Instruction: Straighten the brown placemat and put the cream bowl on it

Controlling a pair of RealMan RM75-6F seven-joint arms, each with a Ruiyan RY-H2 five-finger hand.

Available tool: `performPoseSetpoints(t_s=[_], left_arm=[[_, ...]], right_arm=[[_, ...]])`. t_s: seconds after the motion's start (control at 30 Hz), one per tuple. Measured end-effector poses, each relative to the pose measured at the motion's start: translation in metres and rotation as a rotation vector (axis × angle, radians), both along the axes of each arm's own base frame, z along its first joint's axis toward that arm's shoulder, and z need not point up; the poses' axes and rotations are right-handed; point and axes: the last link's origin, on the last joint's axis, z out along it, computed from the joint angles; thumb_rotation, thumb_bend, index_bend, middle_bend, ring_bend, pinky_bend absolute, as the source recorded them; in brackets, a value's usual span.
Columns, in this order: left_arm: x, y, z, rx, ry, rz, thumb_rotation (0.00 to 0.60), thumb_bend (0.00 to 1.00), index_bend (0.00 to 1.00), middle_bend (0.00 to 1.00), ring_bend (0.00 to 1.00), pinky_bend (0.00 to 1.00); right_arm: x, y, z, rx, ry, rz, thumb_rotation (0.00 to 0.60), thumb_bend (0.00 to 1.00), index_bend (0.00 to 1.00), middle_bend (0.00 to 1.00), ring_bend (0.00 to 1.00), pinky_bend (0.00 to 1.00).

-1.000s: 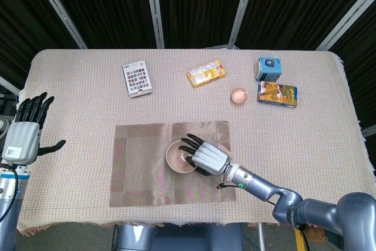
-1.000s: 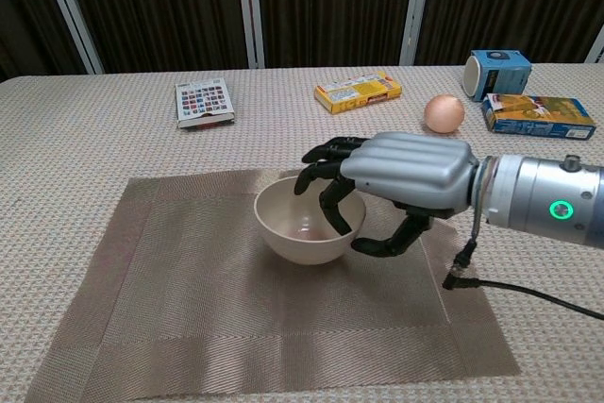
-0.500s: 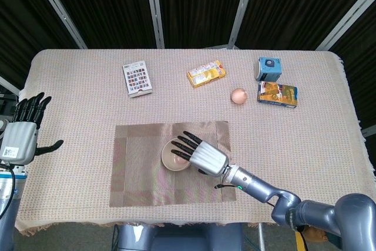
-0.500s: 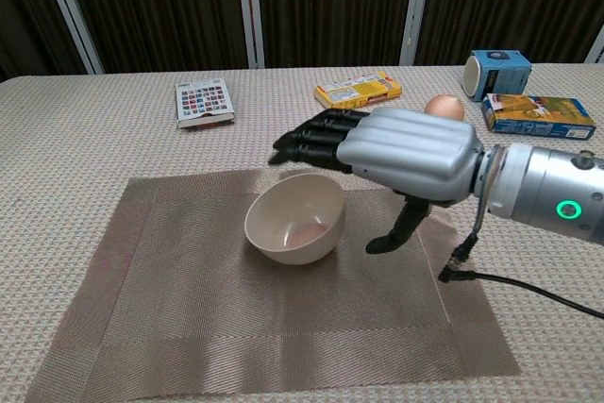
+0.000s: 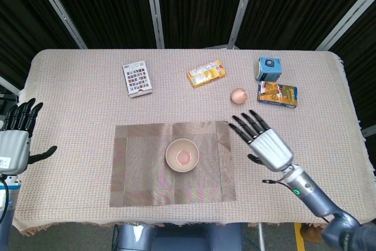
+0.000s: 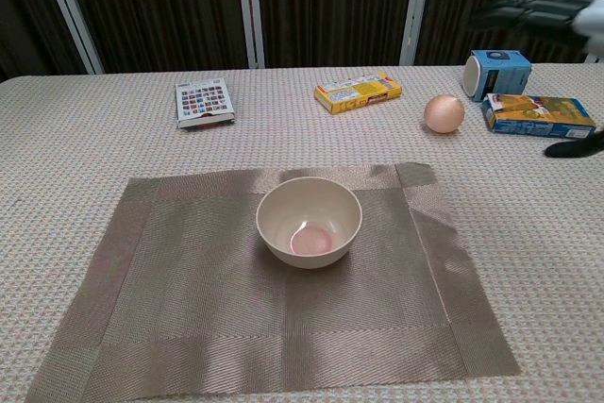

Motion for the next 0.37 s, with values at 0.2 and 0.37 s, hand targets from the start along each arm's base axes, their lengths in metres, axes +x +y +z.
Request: performPoseSetpoints(t_s=[0.2, 0.37], left_arm=[[-0.010, -0.022, 0.001, 0.023, 0.017, 0.001, 0.600, 0.00, 0.00, 0.00, 0.00, 0.00], [-0.014, -0.028, 0.004, 0.031, 0.012, 0.011, 0.600, 0.00, 0.00, 0.00, 0.00, 0.00]], right_arm=[[-0.059, 0.029, 0.044, -0.128, -0.046, -0.269, 0.600, 0.00, 0.00, 0.00, 0.00, 0.00], [-0.094, 0.056, 0.064, -0.191, -0.054, -0.418, 0.600, 0.00, 0.00, 0.00, 0.00, 0.00]])
